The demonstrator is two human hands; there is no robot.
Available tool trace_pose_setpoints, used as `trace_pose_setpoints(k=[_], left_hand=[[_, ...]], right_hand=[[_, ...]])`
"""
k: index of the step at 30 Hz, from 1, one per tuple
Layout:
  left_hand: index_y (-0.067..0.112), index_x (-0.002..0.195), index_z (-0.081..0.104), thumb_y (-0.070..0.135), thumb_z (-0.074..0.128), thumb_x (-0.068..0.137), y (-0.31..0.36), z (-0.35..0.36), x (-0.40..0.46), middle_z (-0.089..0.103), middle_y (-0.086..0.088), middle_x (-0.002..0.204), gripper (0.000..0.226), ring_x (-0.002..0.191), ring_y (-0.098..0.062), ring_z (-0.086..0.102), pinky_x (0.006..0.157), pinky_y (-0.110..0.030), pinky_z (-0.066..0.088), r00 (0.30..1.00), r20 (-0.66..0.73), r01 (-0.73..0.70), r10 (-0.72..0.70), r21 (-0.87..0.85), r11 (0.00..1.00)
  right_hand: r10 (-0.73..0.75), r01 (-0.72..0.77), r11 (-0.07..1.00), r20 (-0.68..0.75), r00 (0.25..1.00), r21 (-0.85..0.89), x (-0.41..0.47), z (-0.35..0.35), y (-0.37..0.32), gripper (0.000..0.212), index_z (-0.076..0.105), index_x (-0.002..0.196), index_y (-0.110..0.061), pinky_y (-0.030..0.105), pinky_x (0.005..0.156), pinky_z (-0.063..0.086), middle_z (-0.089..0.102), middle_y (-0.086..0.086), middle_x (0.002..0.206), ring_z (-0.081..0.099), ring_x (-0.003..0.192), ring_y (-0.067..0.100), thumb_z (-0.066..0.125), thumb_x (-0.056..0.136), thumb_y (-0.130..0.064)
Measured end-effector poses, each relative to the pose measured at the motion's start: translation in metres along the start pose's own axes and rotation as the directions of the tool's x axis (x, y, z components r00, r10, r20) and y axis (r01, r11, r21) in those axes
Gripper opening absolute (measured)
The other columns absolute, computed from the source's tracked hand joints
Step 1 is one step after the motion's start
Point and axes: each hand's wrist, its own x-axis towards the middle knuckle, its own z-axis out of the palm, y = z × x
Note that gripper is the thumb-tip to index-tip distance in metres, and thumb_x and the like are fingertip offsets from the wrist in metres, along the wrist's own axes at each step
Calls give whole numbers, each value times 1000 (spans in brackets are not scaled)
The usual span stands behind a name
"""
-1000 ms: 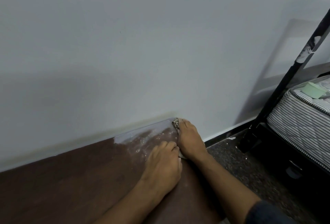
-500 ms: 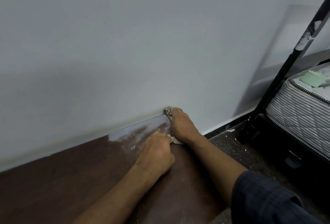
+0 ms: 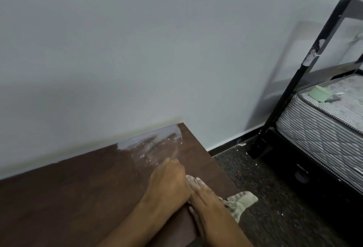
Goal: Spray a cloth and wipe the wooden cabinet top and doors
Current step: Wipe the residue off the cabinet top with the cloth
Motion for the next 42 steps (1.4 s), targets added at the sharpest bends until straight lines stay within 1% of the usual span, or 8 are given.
trace_pose_setpoints(k=[5, 9, 15, 23, 30, 34, 39, 42], left_hand=[[24, 109, 59, 25, 46, 89, -13, 26, -23, 54, 10, 108, 23, 104, -12, 49, 88, -25, 43, 997, -74, -14, 0, -189, 982], [23, 119, 60, 28, 49, 91, -6, 22, -25, 57, 10, 116, 30, 110, -10, 49, 96, -27, 43, 986, -162, -63, 31, -198, 978], [15, 127, 59, 25, 48, 91, 2, 27, -16, 59, 3, 117, 38, 113, -16, 51, 98, -32, 44, 986, -159, -82, 51, -193, 978], [19, 129, 57, 32, 49, 94, -26, 22, -32, 57, 5, 121, 38, 114, -12, 51, 97, -30, 45, 987, -160, -29, 0, -179, 983], [20, 109, 64, 33, 42, 96, -65, 13, -24, 60, 6, 103, 29, 98, -15, 56, 86, -33, 48, 969, -245, 7, -40, -135, 991], [23, 122, 59, 46, 34, 100, -72, 10, -26, 59, 9, 113, 41, 105, -9, 53, 91, -28, 46, 964, -259, 8, -50, -161, 987], [25, 120, 61, 43, 39, 99, -72, 6, -25, 59, 12, 112, 35, 105, -5, 53, 92, -25, 45, 958, -287, -44, -14, -195, 980], [19, 122, 60, 34, 43, 98, -69, 11, -4, 58, 6, 114, 33, 108, -11, 53, 94, -29, 45, 959, -283, -43, -8, -174, 984]], right_hand=[[144, -144, 989, 27, 989, -20, 20, -21, 43, 51, 29, 157, -29, 26, 124, 14, 26, -11, 163, 18, 152, 9, 33, 106, -25], [347, -348, 937, -37, 937, -34, 44, -19, 48, 57, 29, 157, -17, 35, 125, 16, 30, 6, 163, 22, 152, 23, 27, 102, -29], [62, -66, 996, 74, 995, 61, -18, -16, -26, 51, 31, 157, -19, 32, 124, 19, 36, -4, 160, 25, 151, 10, 33, 106, -26], [297, -297, 954, 5, 955, -42, 39, -8, 19, 58, 30, 157, -18, 37, 125, 15, 29, 3, 163, 22, 152, 23, 21, 101, -32], [-51, 41, 992, 83, 995, 119, 65, 22, -39, 48, 37, 153, -19, 35, 124, 20, 39, -1, 159, 28, 150, 16, 34, 106, -23], [108, -114, 987, 59, 992, 117, 111, 9, 8, 48, 47, 146, -25, 32, 123, 22, 46, 0, 154, 35, 143, 12, 47, 98, -20], [342, -342, 940, 24, 939, 5, 163, 18, 43, 59, 38, 151, -11, 39, 122, 24, 41, 12, 155, 36, 144, 29, 26, 96, -27], [252, -252, 968, 38, 967, -12, 146, 29, 23, 56, 33, 155, -10, 40, 125, 16, 33, 12, 161, 25, 150, 28, 27, 100, -21]])
